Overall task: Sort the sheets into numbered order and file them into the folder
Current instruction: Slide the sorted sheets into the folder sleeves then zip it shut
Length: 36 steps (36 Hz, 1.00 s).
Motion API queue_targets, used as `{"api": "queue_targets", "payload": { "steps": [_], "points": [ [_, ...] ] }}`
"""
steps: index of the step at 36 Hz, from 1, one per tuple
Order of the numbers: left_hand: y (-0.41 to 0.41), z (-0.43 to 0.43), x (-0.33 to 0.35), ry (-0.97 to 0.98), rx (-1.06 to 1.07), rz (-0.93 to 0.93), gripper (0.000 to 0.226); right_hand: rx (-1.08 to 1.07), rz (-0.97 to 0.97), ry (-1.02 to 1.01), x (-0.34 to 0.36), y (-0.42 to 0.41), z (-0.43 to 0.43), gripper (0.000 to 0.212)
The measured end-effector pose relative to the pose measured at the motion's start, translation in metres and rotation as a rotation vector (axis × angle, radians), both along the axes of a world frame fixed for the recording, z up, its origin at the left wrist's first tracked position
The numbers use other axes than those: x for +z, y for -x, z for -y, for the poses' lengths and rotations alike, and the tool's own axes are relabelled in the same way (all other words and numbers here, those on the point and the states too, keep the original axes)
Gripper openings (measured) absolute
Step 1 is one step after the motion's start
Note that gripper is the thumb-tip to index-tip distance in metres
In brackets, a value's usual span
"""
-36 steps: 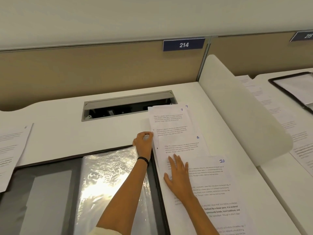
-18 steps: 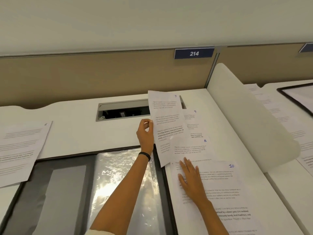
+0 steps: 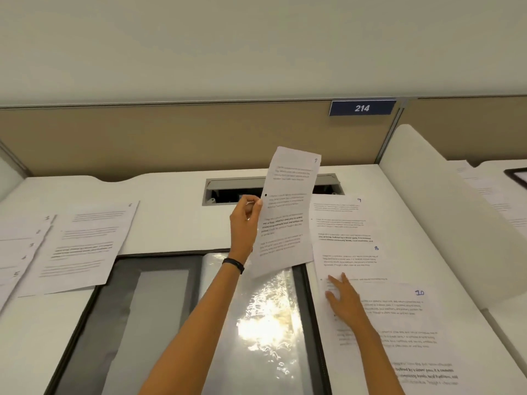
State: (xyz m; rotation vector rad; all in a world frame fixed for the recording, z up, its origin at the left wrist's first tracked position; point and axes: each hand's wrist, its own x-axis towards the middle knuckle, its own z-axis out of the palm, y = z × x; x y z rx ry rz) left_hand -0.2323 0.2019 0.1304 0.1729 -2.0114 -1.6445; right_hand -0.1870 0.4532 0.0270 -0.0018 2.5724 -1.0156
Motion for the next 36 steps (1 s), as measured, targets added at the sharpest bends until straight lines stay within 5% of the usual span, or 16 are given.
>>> {"api": "queue_targets", "payload": {
  "steps": [13,21,36],
  "points": [
    [-0.056,0.056,0.023,-0.087,0.053,-0.005,0.010,-0.200,-0.232,0.379,0.049,-0.012,0.065,0.060],
    [-0.102,0.105,0.030,-0.131,0.080,0.042,0.010,-0.228,-0.062,0.621,0.060,-0.024,0.118,0.068],
    [-0.167,0.195,0.023,-0.276,0.232,0.106,0.012,0.012,0.163,0.644,0.054,-0.060,0.211,0.070]
  ]
}}
